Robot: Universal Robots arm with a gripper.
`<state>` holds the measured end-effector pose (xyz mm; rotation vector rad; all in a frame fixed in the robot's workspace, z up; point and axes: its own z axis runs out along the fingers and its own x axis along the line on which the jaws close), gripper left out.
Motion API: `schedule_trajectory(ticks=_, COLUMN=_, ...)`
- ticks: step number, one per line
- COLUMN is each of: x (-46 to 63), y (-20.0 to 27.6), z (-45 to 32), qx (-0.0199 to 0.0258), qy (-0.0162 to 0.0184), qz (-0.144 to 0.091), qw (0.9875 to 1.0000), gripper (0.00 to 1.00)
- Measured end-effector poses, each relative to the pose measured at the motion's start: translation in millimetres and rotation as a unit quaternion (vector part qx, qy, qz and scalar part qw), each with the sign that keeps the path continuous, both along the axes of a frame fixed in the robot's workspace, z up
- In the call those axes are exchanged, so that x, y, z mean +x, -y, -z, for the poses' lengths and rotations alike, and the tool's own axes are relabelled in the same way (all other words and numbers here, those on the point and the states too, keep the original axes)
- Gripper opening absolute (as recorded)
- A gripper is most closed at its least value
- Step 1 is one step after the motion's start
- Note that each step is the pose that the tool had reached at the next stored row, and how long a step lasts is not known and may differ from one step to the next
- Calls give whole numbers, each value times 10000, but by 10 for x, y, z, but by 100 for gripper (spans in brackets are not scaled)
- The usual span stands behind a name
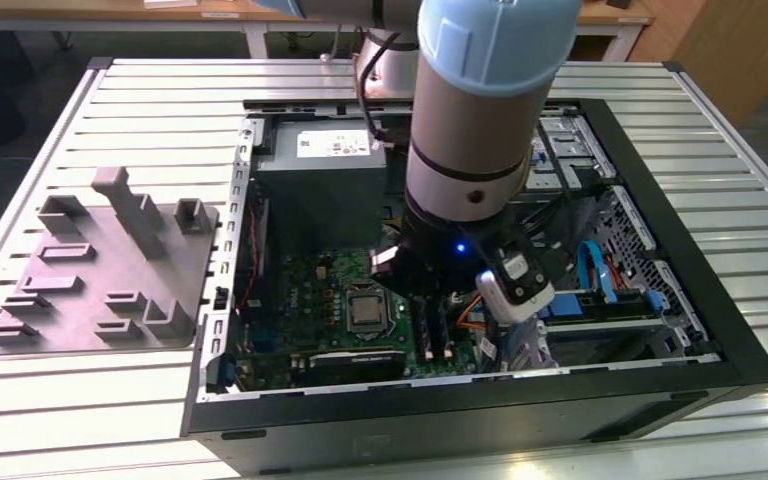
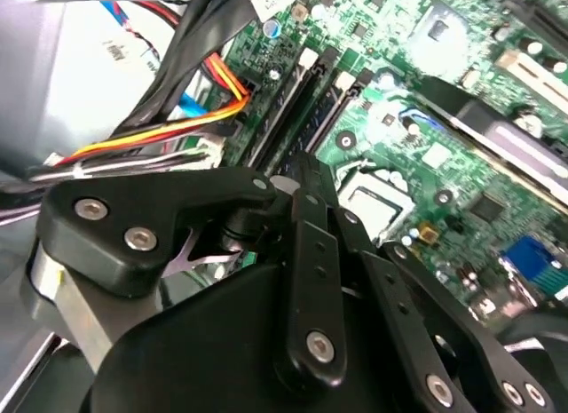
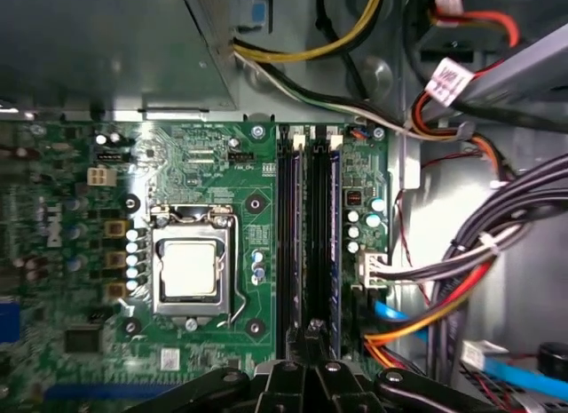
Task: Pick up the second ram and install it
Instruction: 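Press down the second ram until it locks into place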
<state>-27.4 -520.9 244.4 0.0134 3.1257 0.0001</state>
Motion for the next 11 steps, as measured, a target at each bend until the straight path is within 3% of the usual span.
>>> schedule_trajectory(ticks=2, x=0, y=0, z=-50, qx=0, qy=0, qz=0, qw=10000, gripper=10)
schedule_trajectory(ticks=6, x=1, y=-9, z=-58, qx=-1, qy=0, qz=-1, qw=10000, gripper=10)
schedule_trajectory(ticks=11, x=0, y=-73, z=-56, qx=0, qy=0, qz=0, qw=10000, gripper=10)
